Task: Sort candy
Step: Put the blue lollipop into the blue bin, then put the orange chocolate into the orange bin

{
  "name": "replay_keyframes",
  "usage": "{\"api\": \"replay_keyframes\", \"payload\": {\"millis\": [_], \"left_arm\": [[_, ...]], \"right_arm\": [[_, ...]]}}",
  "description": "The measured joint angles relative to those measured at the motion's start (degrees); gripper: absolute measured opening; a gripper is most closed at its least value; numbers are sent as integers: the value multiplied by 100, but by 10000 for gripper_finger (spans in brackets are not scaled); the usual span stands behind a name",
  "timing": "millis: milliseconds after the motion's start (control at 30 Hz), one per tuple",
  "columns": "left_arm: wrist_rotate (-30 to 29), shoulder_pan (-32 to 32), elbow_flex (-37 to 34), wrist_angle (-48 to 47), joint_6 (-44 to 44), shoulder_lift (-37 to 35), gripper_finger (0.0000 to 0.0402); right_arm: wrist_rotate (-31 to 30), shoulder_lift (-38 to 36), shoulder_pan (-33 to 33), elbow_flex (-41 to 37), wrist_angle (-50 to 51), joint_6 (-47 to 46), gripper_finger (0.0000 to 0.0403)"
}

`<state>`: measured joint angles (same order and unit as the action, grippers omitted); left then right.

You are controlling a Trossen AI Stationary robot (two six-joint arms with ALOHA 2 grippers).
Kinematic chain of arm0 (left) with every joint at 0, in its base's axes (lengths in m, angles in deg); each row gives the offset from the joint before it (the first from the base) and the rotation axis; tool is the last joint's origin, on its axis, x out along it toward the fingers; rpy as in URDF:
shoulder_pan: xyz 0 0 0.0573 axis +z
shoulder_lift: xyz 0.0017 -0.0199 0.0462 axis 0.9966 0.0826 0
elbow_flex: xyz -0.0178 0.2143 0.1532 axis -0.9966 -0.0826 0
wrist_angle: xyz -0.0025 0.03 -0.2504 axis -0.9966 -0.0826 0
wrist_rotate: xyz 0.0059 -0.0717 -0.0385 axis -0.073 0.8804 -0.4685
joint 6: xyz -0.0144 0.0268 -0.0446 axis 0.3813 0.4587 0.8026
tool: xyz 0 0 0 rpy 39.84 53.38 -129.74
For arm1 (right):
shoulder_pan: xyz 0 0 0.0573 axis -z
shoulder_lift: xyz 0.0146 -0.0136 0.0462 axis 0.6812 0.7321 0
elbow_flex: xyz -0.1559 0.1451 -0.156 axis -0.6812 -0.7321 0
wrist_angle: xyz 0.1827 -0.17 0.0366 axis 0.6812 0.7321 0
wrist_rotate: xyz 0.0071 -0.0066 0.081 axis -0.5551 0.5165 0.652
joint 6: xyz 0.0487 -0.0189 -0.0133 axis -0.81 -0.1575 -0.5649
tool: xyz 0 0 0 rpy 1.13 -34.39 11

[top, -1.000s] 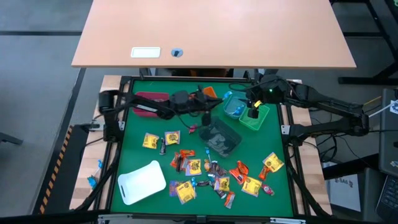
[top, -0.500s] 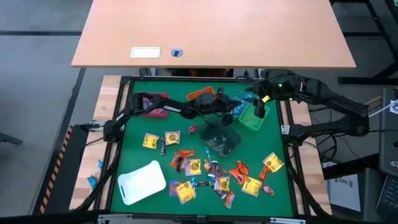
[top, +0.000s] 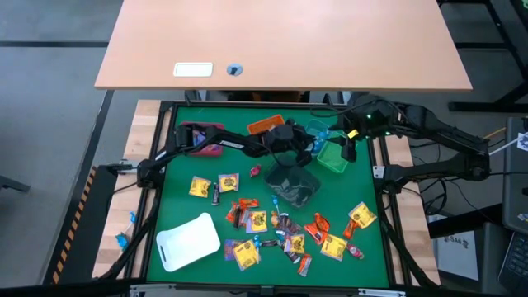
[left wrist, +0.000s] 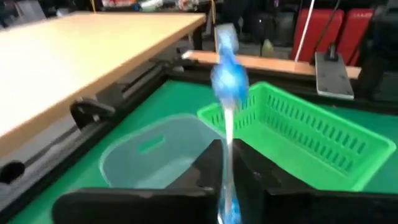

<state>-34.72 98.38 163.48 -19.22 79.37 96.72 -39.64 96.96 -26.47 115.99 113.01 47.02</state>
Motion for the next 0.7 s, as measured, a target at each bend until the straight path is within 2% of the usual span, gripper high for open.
{"api": "replay_keyframes", "payload": {"millis": [200, 367, 500, 700], "left_arm": [[136, 1, 0, 9, 159, -20, 98], [582, -21, -5, -23, 137, -320, 111], [947, -19, 0, -250, 120, -630, 112], [1264, -15, 2, -681, 103, -1145, 112]], "right_arm": [[200, 0, 0, 0, 468, -656, 172], [706, 0, -96, -2, 976, -1300, 172], [517, -17, -659, -120, 1049, -1818, 172], [128, -12, -1888, -392, 1037, -2914, 172]]}}
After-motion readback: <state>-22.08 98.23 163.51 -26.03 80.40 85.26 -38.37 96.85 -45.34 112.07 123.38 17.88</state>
